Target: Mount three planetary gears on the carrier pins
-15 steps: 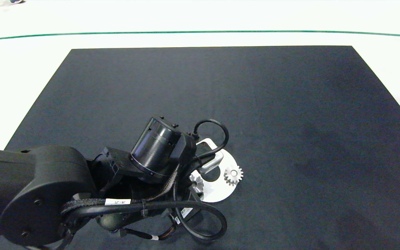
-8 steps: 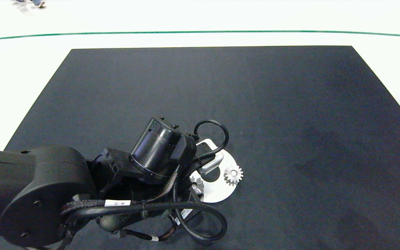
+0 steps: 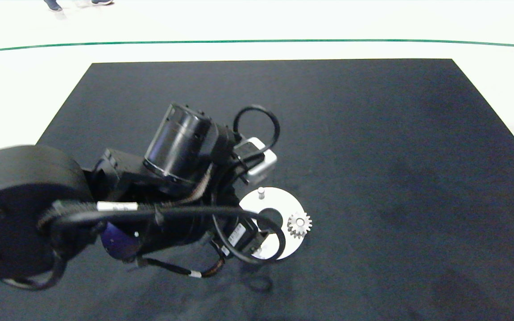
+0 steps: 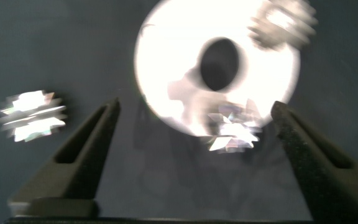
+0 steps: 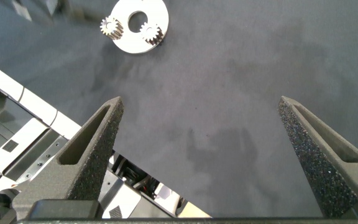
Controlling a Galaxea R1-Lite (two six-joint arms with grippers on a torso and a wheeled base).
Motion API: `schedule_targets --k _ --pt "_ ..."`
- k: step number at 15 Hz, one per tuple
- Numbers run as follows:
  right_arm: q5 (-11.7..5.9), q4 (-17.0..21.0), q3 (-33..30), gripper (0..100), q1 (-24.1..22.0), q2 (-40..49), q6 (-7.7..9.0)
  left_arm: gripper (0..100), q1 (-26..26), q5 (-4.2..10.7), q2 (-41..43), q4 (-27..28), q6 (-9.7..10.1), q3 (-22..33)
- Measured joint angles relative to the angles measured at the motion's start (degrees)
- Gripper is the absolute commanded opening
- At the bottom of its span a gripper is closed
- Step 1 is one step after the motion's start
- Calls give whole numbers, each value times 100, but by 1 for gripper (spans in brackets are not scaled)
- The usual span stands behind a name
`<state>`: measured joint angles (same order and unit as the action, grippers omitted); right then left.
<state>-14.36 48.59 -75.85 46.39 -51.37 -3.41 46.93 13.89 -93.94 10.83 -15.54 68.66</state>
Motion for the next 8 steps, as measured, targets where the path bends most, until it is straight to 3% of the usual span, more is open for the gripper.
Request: schedule_targets --k 3,7,8 --pt "1 0 0 100 0 -2 0 100 -562 -22 238 937 532 907" --pt "1 2 0 100 0 13 0 100 -1270 -24 191 837 1460 1113" --pt "4 2 0 100 0 18 0 100 -1406 -17 122 739 1545 1100"
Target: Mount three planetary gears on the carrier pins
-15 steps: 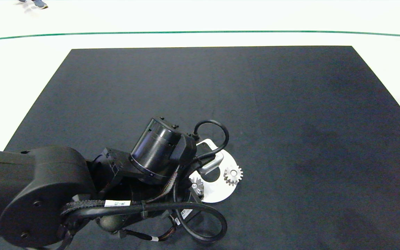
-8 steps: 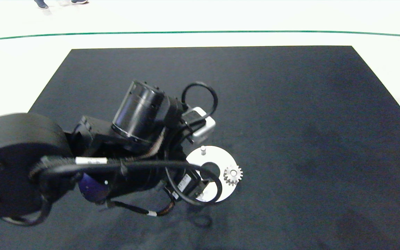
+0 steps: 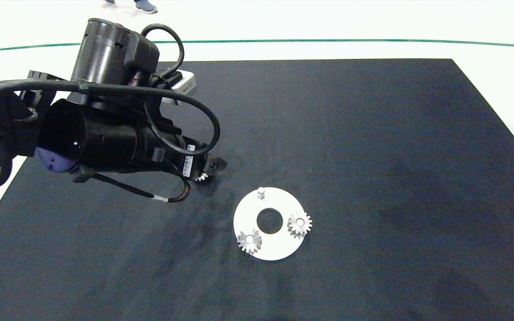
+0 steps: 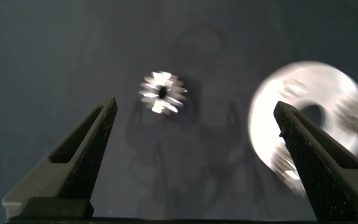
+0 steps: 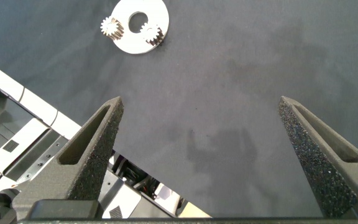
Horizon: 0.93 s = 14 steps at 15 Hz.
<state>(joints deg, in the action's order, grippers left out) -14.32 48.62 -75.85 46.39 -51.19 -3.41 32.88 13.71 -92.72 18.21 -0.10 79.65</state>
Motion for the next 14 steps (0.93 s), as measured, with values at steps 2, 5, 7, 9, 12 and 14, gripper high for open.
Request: schedule_targets --k 2,5,7,9,12,14 --pt "0 -2 -2 100 0 9 2 100 -113 12 -144 -151 10 -72" --pt "-2 0 -15 100 0 43 0 100 -122 15 -333 -372 -32 -83" --pt "-2 -2 -17 100 0 45 0 100 -140 15 -427 -391 -39 -72" --pt "-2 -2 -17 100 0 45 0 100 -166 17 -512 -389 -34 -102" --pt "-2 -2 -11 100 0 45 0 100 -177 20 -623 -405 -34 -140" --pt "0 -2 -11 100 0 43 0 100 -184 28 -697 -413 -34 -149"
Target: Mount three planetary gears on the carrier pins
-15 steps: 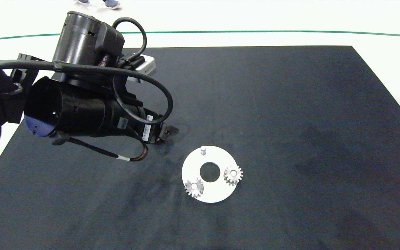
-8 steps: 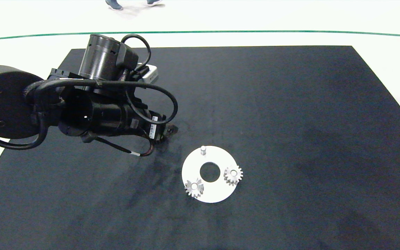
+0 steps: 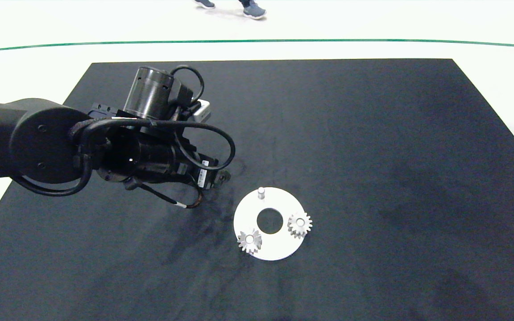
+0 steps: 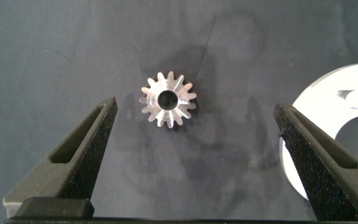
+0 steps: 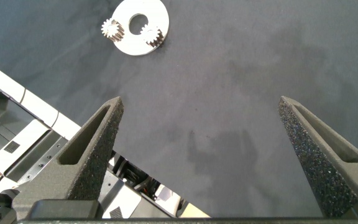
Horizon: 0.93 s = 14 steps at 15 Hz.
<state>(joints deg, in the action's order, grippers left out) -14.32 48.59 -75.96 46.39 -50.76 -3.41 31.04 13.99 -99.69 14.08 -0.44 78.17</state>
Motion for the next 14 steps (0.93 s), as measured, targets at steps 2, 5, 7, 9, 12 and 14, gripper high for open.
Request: schedule_targets --k 2,5,7,9,12,14 --pt "-2 0 5 100 0 -1 0 100 -4 15 -74 -66 0 -2" --pt "-2 0 11 100 0 -11 0 100 -11 17 -215 -251 -7 -11" --pt "-2 0 11 100 0 -15 0 100 -28 15 -271 -256 -7 -11" --pt "0 0 11 100 0 -22 2 100 -102 15 -323 -271 -16 -17" --pt "-2 0 13 100 0 -28 0 100 -191 15 -374 -358 -22 -30" --pt "0 0 13 100 -2 -28 0 100 -207 15 -394 -383 -22 -63"
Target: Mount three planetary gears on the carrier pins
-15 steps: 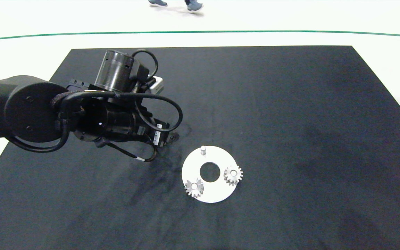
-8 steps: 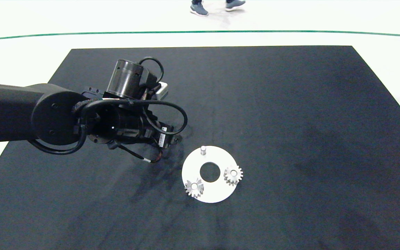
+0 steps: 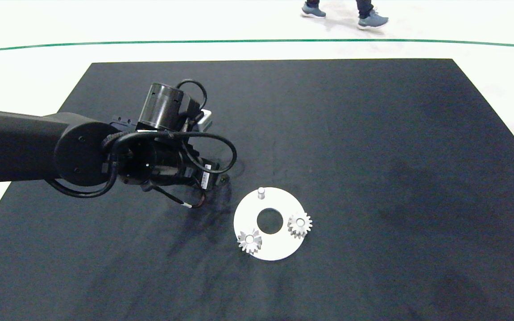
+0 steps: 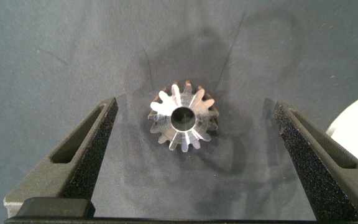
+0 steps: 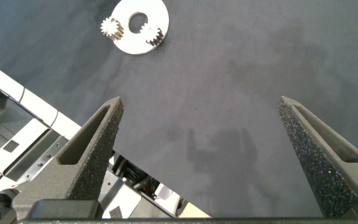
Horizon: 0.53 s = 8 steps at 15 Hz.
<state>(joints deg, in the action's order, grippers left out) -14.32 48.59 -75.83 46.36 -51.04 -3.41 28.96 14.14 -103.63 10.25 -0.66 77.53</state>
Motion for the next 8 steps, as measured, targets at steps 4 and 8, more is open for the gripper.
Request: schedule_targets --k 4,8 --pt "0 0 0 100 2 -2 0 95 -24 0 -15 -20 0 -66" --pt "2 0 6 100 2 -2 0 87 -37 0 -22 -76 -2 -143"
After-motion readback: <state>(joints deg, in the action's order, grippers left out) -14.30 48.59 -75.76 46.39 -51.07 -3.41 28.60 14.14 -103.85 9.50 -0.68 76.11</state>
